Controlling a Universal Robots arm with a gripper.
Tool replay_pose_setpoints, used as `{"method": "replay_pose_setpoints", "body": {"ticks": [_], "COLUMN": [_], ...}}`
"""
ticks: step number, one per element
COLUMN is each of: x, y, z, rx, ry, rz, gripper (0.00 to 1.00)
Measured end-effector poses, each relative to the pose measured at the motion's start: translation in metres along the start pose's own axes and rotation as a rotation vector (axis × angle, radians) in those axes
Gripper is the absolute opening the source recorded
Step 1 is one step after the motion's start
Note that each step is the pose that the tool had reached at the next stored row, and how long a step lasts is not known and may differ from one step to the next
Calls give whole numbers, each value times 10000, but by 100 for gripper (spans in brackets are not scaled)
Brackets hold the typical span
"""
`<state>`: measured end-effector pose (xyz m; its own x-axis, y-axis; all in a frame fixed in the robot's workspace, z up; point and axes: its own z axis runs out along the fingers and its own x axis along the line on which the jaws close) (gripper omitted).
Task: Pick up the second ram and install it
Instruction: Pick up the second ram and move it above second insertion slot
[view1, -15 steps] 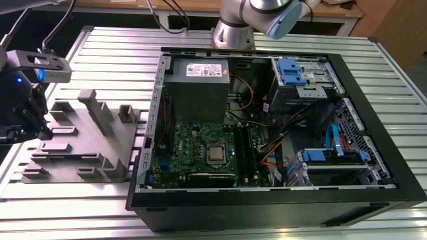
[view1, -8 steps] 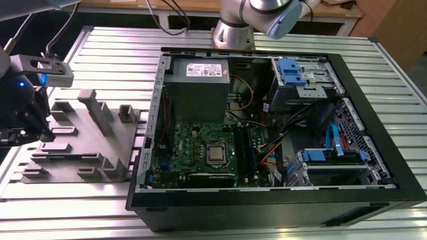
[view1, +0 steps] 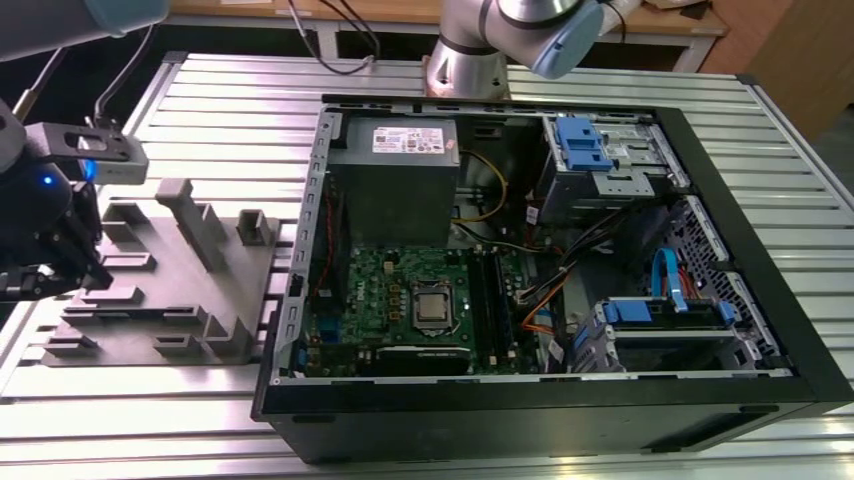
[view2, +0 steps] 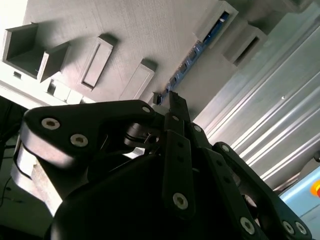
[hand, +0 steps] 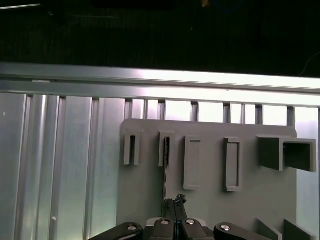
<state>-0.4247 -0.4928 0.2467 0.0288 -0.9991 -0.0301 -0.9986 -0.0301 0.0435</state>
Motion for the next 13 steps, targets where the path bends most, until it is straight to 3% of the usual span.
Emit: {"method": "replay_pose_setpoints", "body": {"ticks": [13], "x": [25], "y": [-2], "z": [174], "rx": [-2], "ry": [1], "rz": [15], "gripper": [7]}}
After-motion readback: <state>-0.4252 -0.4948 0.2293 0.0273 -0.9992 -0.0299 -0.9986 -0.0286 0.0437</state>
